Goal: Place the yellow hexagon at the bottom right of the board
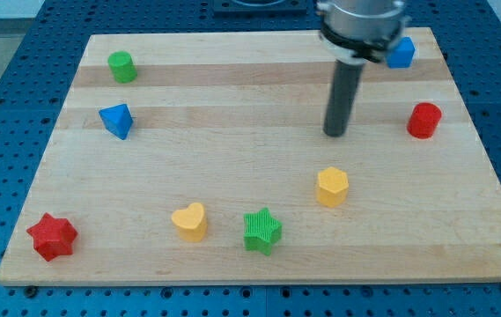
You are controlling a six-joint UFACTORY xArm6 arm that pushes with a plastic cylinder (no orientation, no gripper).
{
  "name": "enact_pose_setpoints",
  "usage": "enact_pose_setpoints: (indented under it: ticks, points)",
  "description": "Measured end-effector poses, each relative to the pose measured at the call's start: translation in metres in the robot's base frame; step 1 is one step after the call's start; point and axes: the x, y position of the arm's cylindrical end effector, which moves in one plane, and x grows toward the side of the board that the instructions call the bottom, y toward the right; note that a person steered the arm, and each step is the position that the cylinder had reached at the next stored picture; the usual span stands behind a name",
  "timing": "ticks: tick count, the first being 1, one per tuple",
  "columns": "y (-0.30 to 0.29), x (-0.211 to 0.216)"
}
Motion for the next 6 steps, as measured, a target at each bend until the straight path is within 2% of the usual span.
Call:
enact_pose_setpoints:
  ticks: [1,2,3,5,6]
  points:
    - [-0.041,0.046]
    - [-0.036,0.076]
    - [-0.015,0.085]
    - [0.037,0.143]
    - [0.055,0.152]
